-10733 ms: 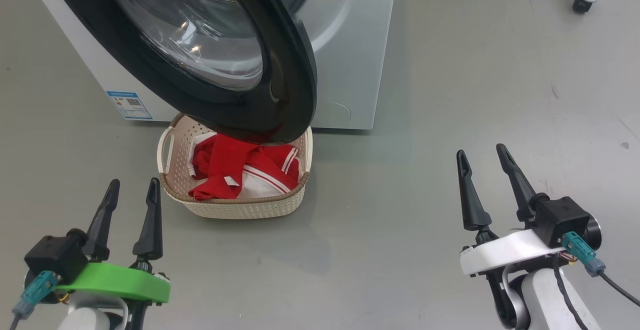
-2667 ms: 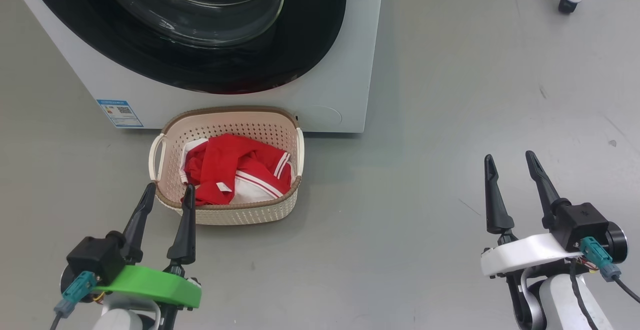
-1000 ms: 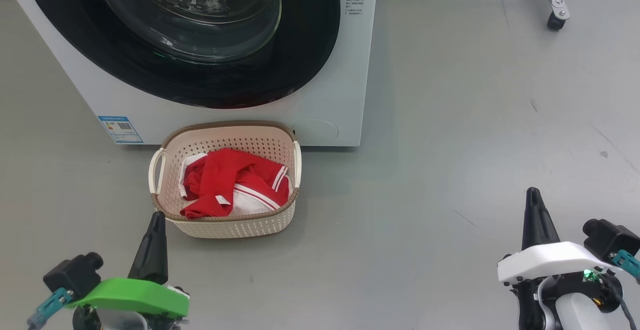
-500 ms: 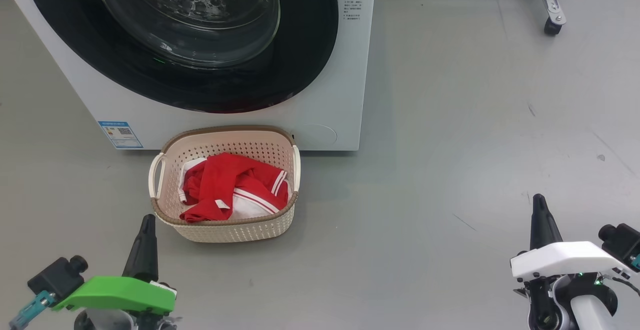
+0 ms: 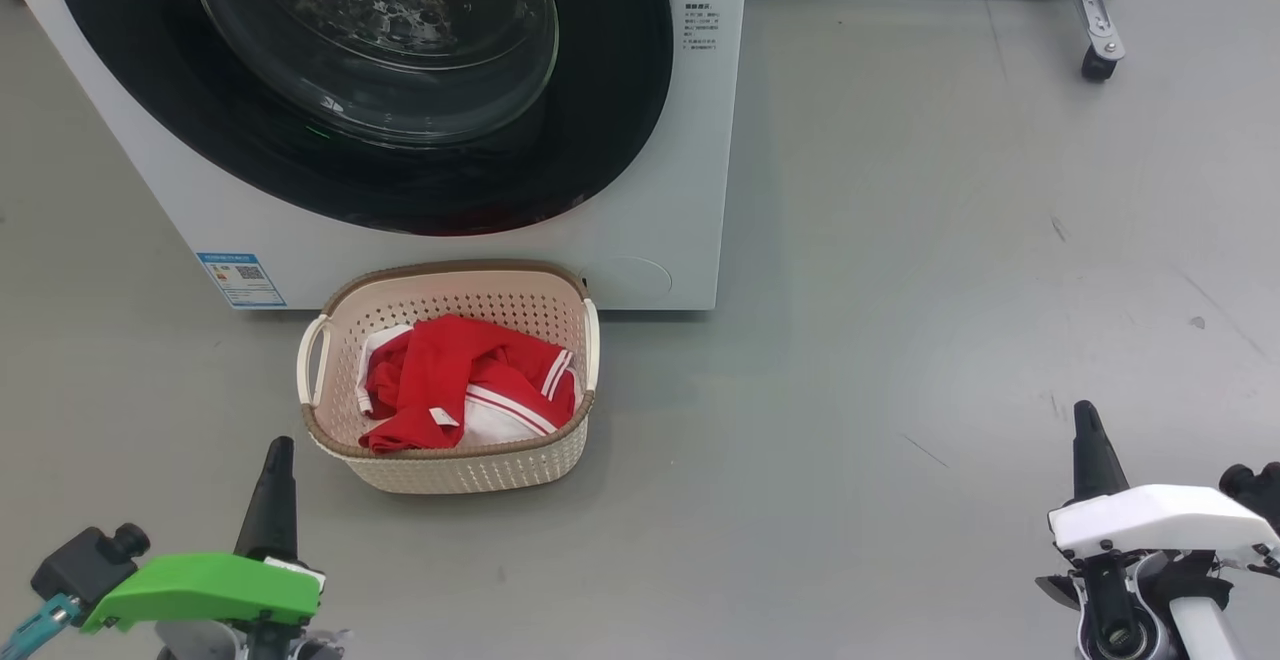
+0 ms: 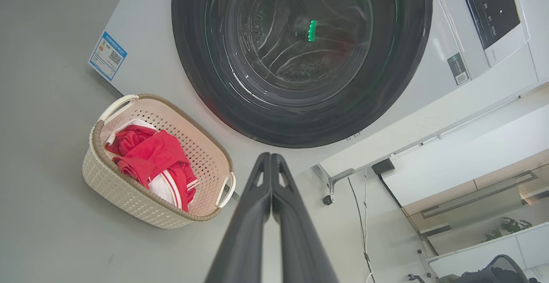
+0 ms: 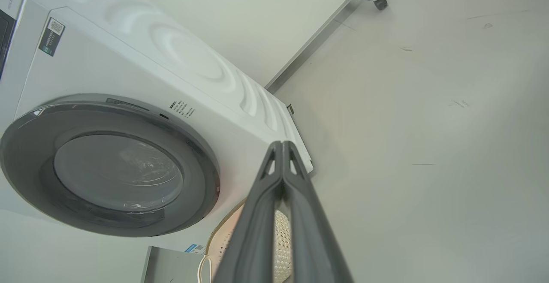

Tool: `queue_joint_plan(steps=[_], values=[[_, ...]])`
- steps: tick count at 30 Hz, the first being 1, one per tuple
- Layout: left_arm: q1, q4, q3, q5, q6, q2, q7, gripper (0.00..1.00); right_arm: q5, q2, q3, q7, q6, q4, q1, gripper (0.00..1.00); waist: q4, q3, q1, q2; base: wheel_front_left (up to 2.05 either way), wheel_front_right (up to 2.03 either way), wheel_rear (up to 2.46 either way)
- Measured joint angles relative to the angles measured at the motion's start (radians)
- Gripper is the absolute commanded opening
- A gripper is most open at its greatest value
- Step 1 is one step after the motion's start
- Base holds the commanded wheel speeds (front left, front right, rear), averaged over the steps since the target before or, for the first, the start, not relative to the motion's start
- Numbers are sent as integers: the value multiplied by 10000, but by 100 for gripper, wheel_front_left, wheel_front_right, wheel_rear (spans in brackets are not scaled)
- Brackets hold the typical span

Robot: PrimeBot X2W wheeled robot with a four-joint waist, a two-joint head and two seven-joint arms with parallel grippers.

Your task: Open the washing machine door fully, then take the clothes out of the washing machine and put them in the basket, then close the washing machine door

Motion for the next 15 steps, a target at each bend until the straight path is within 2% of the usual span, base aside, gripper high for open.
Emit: queue_joint_plan(steps=[15], values=[[-7, 148, 341, -1670, 0, 0, 454, 0, 2136, -46, -293, 454, 203, 167, -21, 0, -38, -149, 0, 0, 0, 0, 0]])
